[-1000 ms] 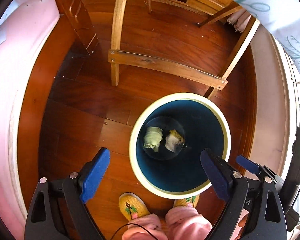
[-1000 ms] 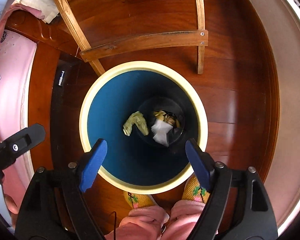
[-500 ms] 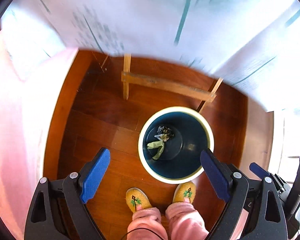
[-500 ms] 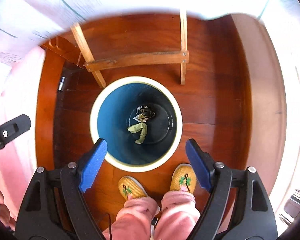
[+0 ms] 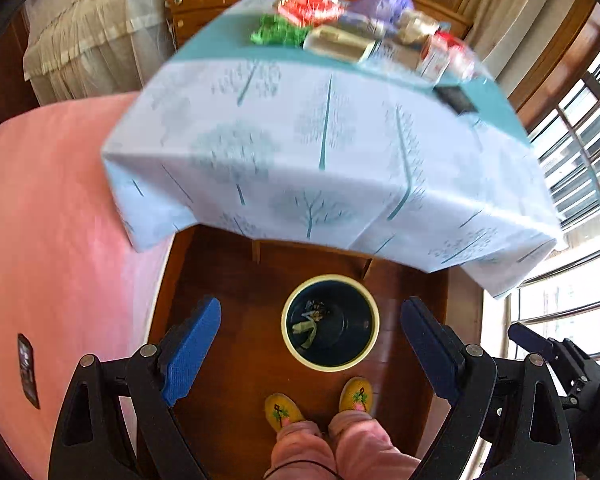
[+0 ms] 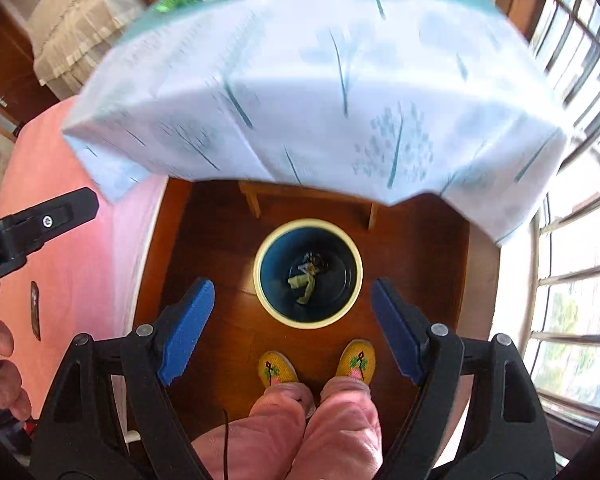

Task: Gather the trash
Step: 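Raise both tools back toward the table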

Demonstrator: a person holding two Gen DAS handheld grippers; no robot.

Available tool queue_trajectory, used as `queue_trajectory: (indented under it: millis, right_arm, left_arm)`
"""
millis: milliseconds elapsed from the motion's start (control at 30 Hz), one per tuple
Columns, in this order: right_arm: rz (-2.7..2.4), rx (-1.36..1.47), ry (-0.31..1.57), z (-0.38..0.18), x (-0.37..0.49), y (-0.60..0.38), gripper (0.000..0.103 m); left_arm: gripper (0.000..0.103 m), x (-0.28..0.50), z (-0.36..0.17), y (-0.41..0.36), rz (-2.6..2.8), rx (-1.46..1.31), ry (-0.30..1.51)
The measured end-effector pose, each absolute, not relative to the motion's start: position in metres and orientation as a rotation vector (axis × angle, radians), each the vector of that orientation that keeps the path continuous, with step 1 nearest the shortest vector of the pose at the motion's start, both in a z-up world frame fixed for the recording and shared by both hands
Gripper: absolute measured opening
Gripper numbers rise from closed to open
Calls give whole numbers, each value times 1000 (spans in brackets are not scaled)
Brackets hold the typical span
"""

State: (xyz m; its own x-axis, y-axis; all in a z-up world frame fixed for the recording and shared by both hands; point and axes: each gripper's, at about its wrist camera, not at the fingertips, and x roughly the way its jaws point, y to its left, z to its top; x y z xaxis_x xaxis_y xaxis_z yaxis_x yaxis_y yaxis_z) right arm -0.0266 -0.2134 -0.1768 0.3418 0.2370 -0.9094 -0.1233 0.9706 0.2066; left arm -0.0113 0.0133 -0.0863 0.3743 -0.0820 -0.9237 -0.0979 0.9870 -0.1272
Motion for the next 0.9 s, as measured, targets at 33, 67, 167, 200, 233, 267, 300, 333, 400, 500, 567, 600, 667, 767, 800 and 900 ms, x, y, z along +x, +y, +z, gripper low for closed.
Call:
queue_trajectory:
  millis: [33, 67, 167, 200, 233, 267, 300, 333, 400, 500, 567, 600, 667, 767, 800, 900]
  right_arm:
    - [239, 106, 1180, -160, -28, -212, 79]
    - [239, 105, 1163, -145, -29, -208, 79]
    - [225, 93, 1109, -101, -33, -201, 79]
    - [219, 91, 1090, -87, -34, -198, 79]
    - [211, 87, 1073, -75, -36, -197, 79]
    - [204, 84, 1058, -63, -36, -196, 79]
    - [196, 81, 1040, -53, -36, -194, 79]
    - [182, 77, 1021, -43, -36, -193, 79]
    - [158, 72, 990, -25, -35, -192, 79]
    - [122, 85, 961, -3, -30, -193, 79]
    - [106, 103, 940, 10, -27, -196, 79]
    - [99, 103, 930, 15, -26, -197, 79]
    - [92, 98, 915, 22, -26, -198, 79]
    - [91, 89, 901, 30, -26, -197, 79]
    - [91, 86, 898, 32, -25, -197, 79]
    - [88, 93, 890, 33, -22, -198, 79]
  left_arm:
    - [93, -12, -71, 15, 7, -170, 1169]
    - [93, -14, -55, 16, 9, -164, 1150]
    - [93, -17, -10, 22, 17, -136, 1081]
    - [93, -17, 4, 25, 19, -132, 1058]
    - [93, -16, 15, 29, 20, -133, 1041]
    - [93, -15, 25, 33, 16, -137, 1028]
    - [93, -14, 34, 38, 8, -142, 1017]
    - [93, -13, 43, 42, 1, -144, 1008]
    - [93, -9, 57, 49, 1, -138, 994]
    - [93, -2, 68, 57, -5, -140, 983]
    - [93, 1, 73, 62, -5, -143, 976]
    - [92, 3, 73, 63, -5, -143, 976]
    - [91, 6, 76, 67, -7, -145, 978]
    - [88, 11, 73, 67, -2, -131, 991]
    - [88, 14, 71, 66, -4, -124, 1002]
    - [88, 21, 60, 63, -2, -107, 1032]
